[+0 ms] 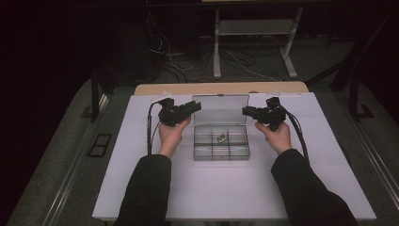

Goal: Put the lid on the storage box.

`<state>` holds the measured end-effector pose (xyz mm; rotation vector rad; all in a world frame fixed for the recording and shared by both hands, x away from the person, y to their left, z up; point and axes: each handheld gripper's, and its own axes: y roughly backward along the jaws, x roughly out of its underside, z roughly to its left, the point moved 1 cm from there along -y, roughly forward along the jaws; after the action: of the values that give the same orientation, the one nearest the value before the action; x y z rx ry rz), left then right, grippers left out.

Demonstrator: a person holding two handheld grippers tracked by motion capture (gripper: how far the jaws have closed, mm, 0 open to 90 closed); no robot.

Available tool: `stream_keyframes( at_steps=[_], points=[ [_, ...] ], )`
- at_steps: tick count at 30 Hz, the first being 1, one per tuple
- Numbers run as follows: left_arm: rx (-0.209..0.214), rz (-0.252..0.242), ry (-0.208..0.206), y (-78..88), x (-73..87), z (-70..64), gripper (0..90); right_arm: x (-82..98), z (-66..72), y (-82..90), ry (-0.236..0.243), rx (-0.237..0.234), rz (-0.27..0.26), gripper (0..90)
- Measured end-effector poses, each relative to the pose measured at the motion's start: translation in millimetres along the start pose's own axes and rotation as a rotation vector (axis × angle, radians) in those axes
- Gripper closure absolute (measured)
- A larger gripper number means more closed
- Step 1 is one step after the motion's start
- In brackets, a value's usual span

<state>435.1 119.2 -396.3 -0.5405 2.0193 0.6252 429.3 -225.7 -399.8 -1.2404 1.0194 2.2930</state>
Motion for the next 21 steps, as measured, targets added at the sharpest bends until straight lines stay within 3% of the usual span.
stream_keyframes(
  at_steps=[13,21],
  points=[
    [0.008,0.011,-0.030,8.5,0.3,-7.1,66.0,2.0,7.5,5.1,0.031,0.019,0.022,69.7],
    [0.021,0.007,-0.060,17.1,6.8,-14.2,64.2,13.4,7.5,15.9,0.000,-0.013,0.030,67.6]
  ],
)
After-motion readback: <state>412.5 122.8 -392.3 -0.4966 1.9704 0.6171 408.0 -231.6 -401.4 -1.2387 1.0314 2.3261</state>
